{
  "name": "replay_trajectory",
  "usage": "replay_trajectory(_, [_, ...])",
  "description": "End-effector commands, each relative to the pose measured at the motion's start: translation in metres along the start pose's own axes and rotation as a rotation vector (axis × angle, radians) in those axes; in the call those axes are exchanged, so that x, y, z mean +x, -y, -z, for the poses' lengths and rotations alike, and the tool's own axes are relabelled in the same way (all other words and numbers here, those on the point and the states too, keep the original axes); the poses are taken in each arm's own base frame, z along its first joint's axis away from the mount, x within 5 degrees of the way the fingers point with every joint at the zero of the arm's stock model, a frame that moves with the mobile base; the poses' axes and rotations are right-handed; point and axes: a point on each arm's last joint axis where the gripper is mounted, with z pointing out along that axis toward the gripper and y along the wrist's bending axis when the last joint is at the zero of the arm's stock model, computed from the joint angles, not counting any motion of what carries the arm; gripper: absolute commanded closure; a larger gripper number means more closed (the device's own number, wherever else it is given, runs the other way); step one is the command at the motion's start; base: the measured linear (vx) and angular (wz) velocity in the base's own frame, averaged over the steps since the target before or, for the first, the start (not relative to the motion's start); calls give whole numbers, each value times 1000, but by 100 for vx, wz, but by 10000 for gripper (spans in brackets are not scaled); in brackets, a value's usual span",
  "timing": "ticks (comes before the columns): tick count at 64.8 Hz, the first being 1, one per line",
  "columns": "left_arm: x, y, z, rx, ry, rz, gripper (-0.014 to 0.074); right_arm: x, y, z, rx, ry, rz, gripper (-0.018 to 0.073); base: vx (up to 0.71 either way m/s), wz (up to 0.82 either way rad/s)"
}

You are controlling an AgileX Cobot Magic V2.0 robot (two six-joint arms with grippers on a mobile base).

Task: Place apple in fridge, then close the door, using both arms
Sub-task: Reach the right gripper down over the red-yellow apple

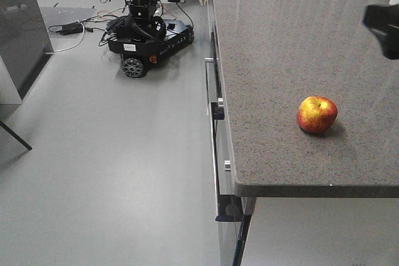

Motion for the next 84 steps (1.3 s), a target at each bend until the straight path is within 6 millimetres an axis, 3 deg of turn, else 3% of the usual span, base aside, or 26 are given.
replay_trajectory(1, [0,0,0,-5,72,12,602,-15,2,-16,0,36,-15,-123,0,0])
replay_trajectory(15, [0,0,0,-5,72,12,602,6,8,-75,3,-88,-63,-114,0,0])
replay_trajectory(33, [0,0,0,-5,72,12,602,36,16,-127,37,-154,-108,-106,0,0])
replay_trajectory(44, [0,0,0,-5,72,12,602,50,29,-143,77,-184,-163,-102,0,0])
replay_trajectory(84, [0,0,0,-5,72,12,602,89,32,-181,79,-294,-148,-85,0,0])
